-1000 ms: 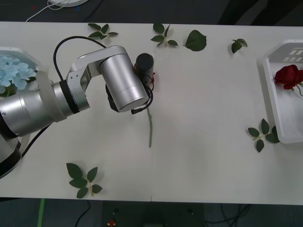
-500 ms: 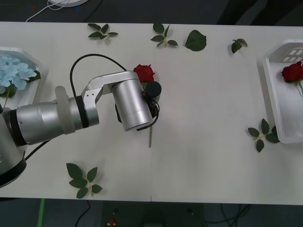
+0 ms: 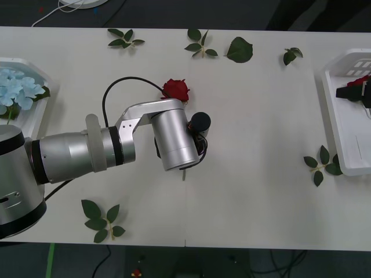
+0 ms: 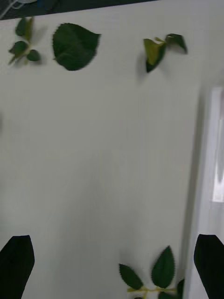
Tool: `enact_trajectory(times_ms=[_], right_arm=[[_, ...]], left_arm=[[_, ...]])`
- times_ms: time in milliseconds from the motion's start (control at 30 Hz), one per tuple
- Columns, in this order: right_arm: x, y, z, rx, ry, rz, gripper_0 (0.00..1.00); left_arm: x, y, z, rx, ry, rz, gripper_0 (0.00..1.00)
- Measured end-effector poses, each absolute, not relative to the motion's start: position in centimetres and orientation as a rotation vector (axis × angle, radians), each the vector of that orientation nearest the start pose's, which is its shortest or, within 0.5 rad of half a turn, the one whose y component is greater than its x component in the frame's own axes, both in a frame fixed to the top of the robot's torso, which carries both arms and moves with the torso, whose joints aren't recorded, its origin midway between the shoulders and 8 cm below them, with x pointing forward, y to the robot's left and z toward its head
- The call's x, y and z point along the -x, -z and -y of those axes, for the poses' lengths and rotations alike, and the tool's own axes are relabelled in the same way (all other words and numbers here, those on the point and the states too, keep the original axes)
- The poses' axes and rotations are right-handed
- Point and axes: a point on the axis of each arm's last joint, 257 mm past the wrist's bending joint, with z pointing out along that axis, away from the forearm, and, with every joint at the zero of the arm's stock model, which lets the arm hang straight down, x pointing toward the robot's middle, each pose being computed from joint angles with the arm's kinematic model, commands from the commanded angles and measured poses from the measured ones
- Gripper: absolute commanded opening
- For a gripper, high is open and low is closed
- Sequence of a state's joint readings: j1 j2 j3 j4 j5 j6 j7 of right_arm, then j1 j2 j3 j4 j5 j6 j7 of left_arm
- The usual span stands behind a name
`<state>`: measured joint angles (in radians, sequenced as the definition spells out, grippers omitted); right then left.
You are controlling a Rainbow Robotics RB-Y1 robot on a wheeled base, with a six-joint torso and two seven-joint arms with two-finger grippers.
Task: Place the red flowers into the right box and the blue flowers into the left box. If a person shows an open palm, hand one flower to the person first, then continue sorting.
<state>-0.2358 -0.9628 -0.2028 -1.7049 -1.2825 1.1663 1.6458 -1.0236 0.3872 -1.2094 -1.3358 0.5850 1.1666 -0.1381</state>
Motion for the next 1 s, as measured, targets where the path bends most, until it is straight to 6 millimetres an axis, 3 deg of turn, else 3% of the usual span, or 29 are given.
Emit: enact_trajectory(times_ms=[167,367,400,433,500,700,1000], right_arm=[[-47.8,9.4,31.0,0.481,-0.538,-2.137,1.0],[-44.3,8.5,26.3,0.67,-0.68,-2.035,1.0],[-43.7,8.5,25.7,0.708,-0.691,-2.014,1.0],[-43.1,8.5,25.2,0.747,-0.697,-1.993,1.0],[-42.0,8.5,24.3,0.825,-0.696,-1.949,1.0],[-39.8,8.8,22.7,0.927,-0.726,-1.884,1.0],[-39.2,9.5,22.6,0.976,-0.69,-1.845,1.0]], left_arm=[[-49.4,34.2,-1.8,0.132,0.113,-2.609,1.0],[-49.2,34.5,-1.9,0.125,0.104,-2.614,1.0],[-49.2,34.5,-1.9,0.124,0.104,-2.614,0.88],[-49.2,34.5,-1.9,0.124,0.104,-2.614,0.62],[-49.2,34.5,-1.9,0.123,0.104,-2.614,0.0],[-49.2,34.6,-1.9,0.122,0.105,-2.614,0.0],[-49.2,34.6,-1.9,0.122,0.105,-2.614,0.0]])
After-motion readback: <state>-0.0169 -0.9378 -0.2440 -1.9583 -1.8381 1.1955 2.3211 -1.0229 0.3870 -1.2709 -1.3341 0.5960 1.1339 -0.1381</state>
